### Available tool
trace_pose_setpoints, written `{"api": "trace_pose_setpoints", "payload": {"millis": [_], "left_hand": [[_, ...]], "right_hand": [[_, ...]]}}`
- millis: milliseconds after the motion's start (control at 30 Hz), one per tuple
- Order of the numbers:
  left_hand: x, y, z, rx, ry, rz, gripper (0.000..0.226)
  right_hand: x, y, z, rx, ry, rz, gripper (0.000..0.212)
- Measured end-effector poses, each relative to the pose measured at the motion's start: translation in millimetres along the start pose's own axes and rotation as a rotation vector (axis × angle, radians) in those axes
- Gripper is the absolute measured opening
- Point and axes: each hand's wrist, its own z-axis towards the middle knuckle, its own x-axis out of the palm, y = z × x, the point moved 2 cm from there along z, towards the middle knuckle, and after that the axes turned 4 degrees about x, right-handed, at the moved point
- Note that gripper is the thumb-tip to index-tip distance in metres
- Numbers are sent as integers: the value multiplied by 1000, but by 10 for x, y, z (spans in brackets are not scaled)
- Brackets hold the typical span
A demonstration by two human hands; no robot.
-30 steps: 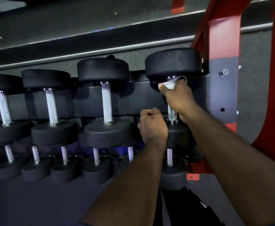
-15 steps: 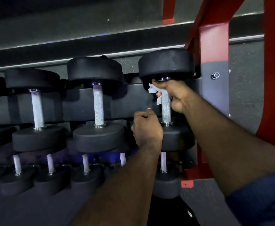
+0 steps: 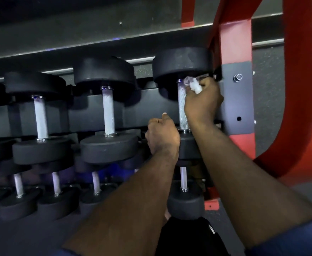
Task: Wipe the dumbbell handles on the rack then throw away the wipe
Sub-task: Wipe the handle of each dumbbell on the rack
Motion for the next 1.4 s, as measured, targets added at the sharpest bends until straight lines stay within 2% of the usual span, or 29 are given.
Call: {"api": "trace_pose_setpoints", "payload": {"millis": [100, 167, 267, 333, 367, 433, 500, 600, 700, 800, 867, 1000, 1100, 1267, 1333, 1400], "left_hand": [[-2, 29, 15, 1, -8, -1, 43], [22, 47, 33, 4, -10, -17, 42], [13, 29, 28, 9, -26, -7, 42], [16, 27, 32, 12, -23, -28, 45], [11, 28, 31, 9, -24, -26, 45], [18, 45, 36, 10, -21, -8, 43], [27, 60, 41, 14, -32, 0, 39], [29, 57, 61, 15, -37, 0, 36], [26, 60, 56, 26, -37, 6, 36], [17, 60, 59, 26, -35, -2, 35], [24, 70, 62, 21, -29, -2, 35], [42, 90, 82, 0, -25, -16, 39], [34, 68, 75, 0, -18, -7, 42], [26, 58, 54, -3, -10, -1, 43], [24, 56, 51, -1, 0, 3, 45], [19, 41, 48, -2, 4, 4, 46]], "right_hand": [[16, 34, -98, -117, 38, -36, 5], [37, -7, -83, -108, 54, -34, 6], [118, -169, 68, 206, 99, -22, 19], [173, -245, 96, 335, 188, -69, 25], [217, -253, 84, 382, 239, 12, 20], [283, -219, 24, 523, 419, 408, 5], [296, -222, 56, 706, 545, 674, 13], [323, -259, 177, 897, 714, 678, 31], [347, -225, 226, 954, 792, 658, 34], [361, -153, 190, 817, 571, 636, 20], [323, -157, 153, 628, 447, 535, 14], [58, -93, 130, 104, 156, -129, 34], [-65, 97, 7, -176, 81, -239, 31], [36, 96, 31, -417, -26, -531, 21], [63, 98, 9, -522, -56, -508, 9], [89, 94, 5, -577, -59, -437, 7]]}}
